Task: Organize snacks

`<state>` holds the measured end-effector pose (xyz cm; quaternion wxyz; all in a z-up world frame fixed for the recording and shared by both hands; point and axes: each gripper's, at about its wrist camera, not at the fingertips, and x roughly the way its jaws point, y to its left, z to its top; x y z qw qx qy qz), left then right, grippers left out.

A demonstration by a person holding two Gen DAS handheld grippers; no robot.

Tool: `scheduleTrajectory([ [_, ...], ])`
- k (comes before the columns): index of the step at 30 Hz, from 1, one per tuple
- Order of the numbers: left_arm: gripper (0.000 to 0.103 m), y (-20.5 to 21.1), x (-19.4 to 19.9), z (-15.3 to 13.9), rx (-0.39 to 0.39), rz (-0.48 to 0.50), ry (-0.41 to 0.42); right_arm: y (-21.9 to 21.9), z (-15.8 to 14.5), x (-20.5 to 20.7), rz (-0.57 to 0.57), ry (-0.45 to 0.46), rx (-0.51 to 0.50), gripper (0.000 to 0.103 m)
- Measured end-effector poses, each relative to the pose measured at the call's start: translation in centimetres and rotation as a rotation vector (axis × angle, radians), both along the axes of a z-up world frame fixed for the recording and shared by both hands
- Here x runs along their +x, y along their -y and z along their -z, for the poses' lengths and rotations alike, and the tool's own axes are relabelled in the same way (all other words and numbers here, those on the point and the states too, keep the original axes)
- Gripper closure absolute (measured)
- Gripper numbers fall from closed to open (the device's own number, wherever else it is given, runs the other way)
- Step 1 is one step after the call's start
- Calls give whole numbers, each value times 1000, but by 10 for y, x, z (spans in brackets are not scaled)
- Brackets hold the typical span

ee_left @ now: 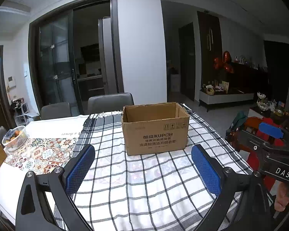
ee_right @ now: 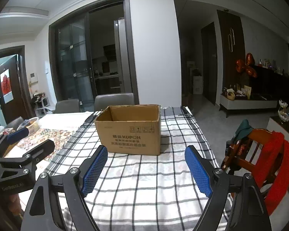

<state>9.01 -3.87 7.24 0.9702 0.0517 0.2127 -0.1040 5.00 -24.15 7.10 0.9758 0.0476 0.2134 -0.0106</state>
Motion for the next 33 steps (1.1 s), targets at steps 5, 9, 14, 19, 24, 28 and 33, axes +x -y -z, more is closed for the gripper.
scheduleTrajectory([
  [5,1,-1,-5,-1,-1,-2,7,0,0,-1,0,1,0,20],
  [9,1,-1,-6,-1,-2,-1,7,-1,-1,-3,-3,3,2,20],
  [14,1,-1,-8,-3,-4,-1,9,-3,-3,-6,-4,6,2,20],
  [19,1,-1,-11,-4,-6,-2,12,-6,-6,-9,-8,14,-3,20],
  [24,1,-1,-13,-5,-7,1,10,-6,-9,-13,-10,21,-3,20],
  [28,1,-2,-15,-6,-12,3,11,-7,-9,-13,-10,23,-3,20],
  [33,1,-2,-17,-7,-15,-1,15,-7,-10,-14,-10,24,-3,20],
])
